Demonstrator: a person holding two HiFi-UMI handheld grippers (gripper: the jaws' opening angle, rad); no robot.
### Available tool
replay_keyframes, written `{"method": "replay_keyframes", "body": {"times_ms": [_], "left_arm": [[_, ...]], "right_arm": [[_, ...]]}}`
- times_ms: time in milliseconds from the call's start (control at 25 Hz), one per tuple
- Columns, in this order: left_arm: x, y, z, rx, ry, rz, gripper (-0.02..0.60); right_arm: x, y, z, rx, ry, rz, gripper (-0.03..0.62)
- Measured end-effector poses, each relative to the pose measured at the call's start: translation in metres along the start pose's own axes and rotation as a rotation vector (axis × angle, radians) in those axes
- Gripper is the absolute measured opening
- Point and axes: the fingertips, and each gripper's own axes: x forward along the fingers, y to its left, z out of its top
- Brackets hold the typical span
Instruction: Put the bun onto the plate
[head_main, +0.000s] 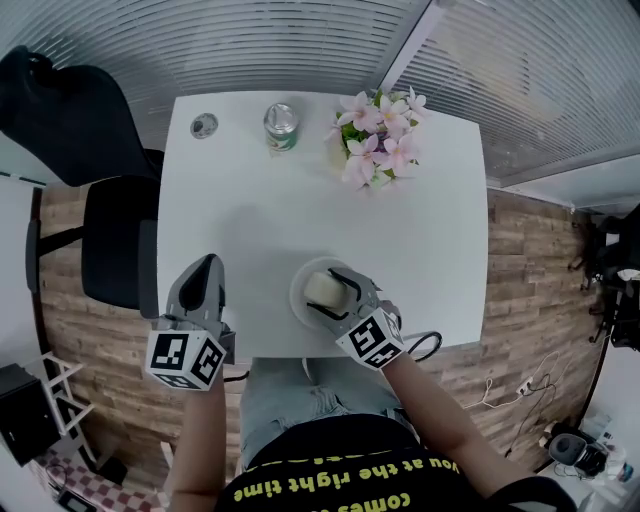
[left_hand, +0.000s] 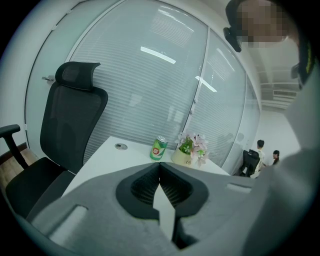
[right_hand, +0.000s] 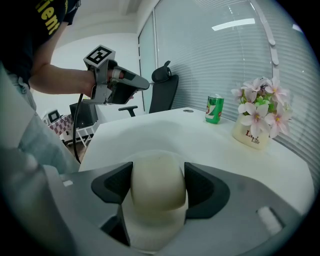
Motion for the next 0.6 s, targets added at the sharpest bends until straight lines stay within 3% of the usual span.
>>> {"method": "replay_keyframes", "body": {"times_ms": [360,600], "left_arm": [[0.002,0.002,-0.002,0.002,0.007,-0.005,0.002],[0.005,0.000,-0.001,-0.002,0.005,-0.010,0.002]], "right_arm": [[0.004,0.004,-0.007,-0.014,0.034,0.003,0.331],[0.011,0.006,-0.014,-0.048,0.125,0.010,0.333]]}}
